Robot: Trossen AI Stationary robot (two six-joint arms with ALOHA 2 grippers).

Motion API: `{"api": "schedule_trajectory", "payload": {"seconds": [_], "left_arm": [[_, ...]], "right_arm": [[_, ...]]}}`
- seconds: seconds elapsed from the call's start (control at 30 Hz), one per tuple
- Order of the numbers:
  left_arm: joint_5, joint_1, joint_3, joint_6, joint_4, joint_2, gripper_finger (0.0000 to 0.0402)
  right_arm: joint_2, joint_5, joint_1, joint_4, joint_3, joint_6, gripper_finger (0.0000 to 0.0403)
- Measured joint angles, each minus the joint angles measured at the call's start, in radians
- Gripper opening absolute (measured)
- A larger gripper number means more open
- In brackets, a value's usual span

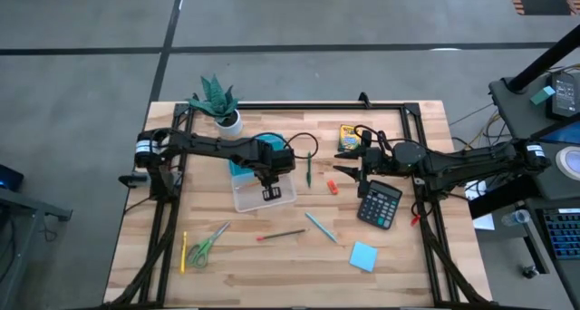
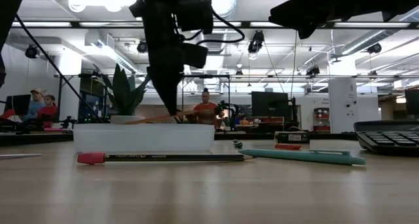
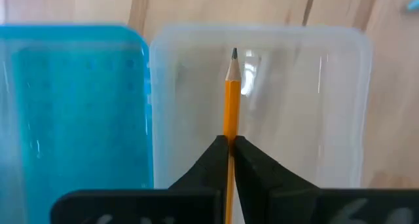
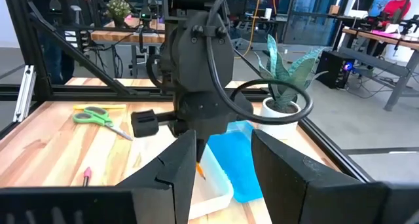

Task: Pack school essentials
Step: Put the orange pencil into the blue supply box

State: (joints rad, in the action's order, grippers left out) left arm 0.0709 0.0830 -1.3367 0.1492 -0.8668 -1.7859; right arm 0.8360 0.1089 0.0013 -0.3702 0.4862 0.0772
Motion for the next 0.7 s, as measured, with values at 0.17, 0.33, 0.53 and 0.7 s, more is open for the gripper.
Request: {"api": "schedule_trajectory", "payload": {"seconds": [0.17,0.33,0.53,0.7], "left_arm": [[-0.008,0.0,0.017,-0.005,-0.005,-0.012,0.0002],[0.015,0.001,0.019,-0.01,0.031,-0.042,0.0002],[0.016,0.002,0.019,-0.025,0.054,-0.055,0.0003],[0.016,0.002,0.019,-0.025,0.054,-0.055,0.0034]], "right_arm": [[0.0,0.004,0.0,0.0,0.0,0.002,0.0137],[0.0,0.007,0.0,0.0,0.0,0.002,0.0137],[0.0,0.007,0.0,0.001,0.0,0.002,0.0137],[0.0,0.007,0.0,0.006,0.0,0.002,0.0137]]}}
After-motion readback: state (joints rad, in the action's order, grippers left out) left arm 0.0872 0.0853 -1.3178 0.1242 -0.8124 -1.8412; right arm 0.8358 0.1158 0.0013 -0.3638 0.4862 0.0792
